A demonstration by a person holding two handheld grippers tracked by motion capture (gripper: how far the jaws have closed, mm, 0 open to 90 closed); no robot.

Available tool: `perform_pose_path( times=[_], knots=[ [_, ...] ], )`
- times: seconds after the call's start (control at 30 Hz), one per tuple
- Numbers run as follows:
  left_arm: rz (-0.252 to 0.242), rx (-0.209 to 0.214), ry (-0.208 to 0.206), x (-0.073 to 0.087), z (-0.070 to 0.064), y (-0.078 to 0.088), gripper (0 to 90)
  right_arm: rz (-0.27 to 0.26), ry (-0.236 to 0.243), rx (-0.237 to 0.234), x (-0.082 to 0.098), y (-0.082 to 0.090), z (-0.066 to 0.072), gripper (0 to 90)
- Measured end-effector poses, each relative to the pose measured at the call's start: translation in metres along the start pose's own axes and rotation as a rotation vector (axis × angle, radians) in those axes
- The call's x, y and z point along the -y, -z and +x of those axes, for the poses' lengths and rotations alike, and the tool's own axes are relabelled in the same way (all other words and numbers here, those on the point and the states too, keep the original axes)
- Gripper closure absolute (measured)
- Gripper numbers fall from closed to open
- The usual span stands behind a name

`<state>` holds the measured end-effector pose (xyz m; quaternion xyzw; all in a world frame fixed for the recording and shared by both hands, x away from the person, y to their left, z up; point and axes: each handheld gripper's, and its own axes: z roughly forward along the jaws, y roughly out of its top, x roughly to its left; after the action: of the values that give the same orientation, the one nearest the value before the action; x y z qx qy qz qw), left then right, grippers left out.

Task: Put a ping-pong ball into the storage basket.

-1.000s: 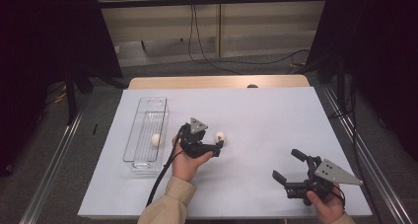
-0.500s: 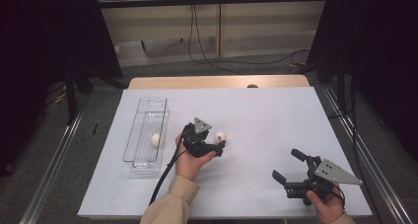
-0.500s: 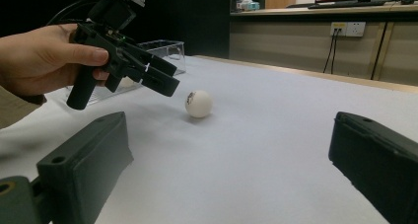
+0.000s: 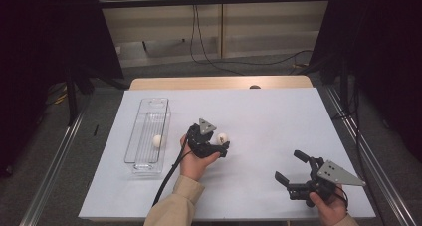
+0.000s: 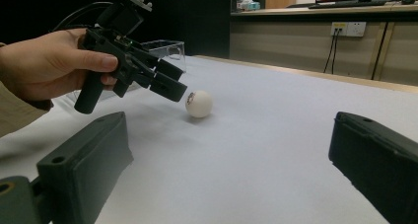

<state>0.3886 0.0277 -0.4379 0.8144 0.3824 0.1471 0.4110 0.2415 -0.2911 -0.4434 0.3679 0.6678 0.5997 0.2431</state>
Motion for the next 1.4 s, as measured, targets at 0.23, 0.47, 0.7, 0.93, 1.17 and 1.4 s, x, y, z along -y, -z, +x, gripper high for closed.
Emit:
perform_pose_path(
  times=[0.23, 0.47, 0.7, 0.93, 1.17, 1.4],
  knots=[
    [0.004, -0.002, 0.006, 0.001, 0.000, -0.005, 10.9, 0.000, 0.002, -0.002, 0.000, 0.000, 0.000, 1.8],
    [0.010, -0.011, 0.001, 0.001, 0.001, -0.009, 10.9, 0.001, 0.002, -0.002, 0.000, 0.000, 0.000, 1.8],
    [0.008, -0.014, 0.012, 0.002, 0.001, -0.011, 11.5, 0.000, 0.002, -0.003, 0.000, -0.001, 0.001, 1.8],
    [0.020, -0.009, 0.010, 0.003, 0.001, -0.016, 13.6, 0.000, 0.001, -0.004, -0.001, -0.001, 0.001, 1.8],
    [0.025, -0.008, 0.005, 0.004, 0.001, -0.020, 18.7, -0.001, 0.001, -0.005, -0.001, -0.001, 0.001, 1.8],
    [0.019, -0.001, -0.004, 0.004, 0.001, -0.024, 24.3, 0.000, 0.001, -0.004, -0.001, -0.001, 0.001, 1.8]
  ],
)
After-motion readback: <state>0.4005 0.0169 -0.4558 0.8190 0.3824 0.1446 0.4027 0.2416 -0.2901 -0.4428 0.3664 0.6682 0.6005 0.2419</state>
